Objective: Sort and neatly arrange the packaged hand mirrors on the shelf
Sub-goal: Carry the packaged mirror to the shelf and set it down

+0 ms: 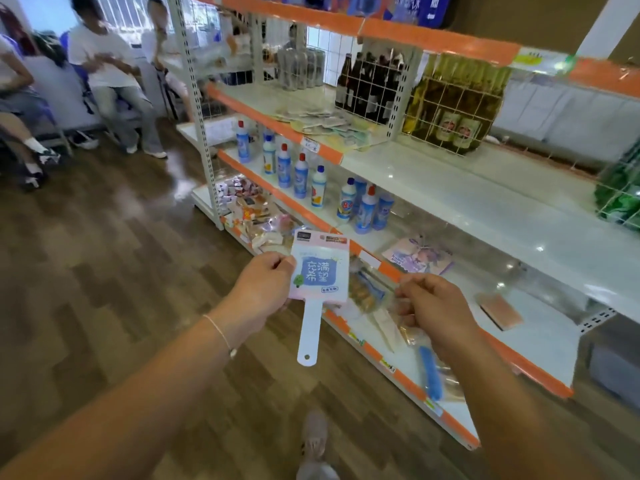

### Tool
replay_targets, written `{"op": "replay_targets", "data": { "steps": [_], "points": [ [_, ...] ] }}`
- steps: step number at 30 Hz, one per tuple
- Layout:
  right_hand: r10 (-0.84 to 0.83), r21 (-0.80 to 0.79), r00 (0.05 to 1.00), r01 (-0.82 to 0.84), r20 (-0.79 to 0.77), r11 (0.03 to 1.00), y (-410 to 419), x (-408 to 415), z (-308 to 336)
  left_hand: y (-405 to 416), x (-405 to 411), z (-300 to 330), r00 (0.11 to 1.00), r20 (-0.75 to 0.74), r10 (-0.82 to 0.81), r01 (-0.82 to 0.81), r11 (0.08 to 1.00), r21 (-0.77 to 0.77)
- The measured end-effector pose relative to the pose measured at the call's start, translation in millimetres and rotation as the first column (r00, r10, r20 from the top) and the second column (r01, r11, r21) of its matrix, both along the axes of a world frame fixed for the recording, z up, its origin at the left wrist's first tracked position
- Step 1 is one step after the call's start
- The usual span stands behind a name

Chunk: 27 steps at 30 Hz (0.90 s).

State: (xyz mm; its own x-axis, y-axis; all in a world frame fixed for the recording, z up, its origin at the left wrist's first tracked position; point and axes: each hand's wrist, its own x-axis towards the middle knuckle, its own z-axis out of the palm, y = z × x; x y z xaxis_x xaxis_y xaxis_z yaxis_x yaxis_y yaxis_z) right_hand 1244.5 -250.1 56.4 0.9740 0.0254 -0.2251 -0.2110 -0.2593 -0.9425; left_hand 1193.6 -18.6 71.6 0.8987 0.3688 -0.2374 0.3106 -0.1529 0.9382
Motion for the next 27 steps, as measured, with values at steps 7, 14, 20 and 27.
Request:
{"op": "replay_targets", "data": {
  "steps": [7, 14, 20, 27],
  "points": [
    [0.166, -0.248, 0.966, -0.114, 0.197, 0.962, 88.3, 165.9, -2.8, 71.7, 139.1, 0.6, 0.995, -0.022, 0.097, -0.093, 0.986, 0.135],
    [0.383, -0.512, 0.894, -0.222, 0.233, 0.830, 162.7, 307.0, 0.8, 150.4, 243.4, 5.7, 0.973, -0.026, 0.227, -0.220, 0.962, 0.163],
    [0.457, -0.667, 0.863, -0.211, 0.217, 0.715, 200.6, 387.3, -11.1, 211.0, 305.9, -5.1, 0.957, -0.040, 0.289, -0.283, 0.953, 0.112],
    [0.490, -0.800, 0.859, -0.185, 0.151, 0.571, 244.7, 471.7, -29.0, 282.9, 394.3, -26.1, 0.975, -0.040, 0.218, -0.212, 0.970, 0.121]
  ]
}}
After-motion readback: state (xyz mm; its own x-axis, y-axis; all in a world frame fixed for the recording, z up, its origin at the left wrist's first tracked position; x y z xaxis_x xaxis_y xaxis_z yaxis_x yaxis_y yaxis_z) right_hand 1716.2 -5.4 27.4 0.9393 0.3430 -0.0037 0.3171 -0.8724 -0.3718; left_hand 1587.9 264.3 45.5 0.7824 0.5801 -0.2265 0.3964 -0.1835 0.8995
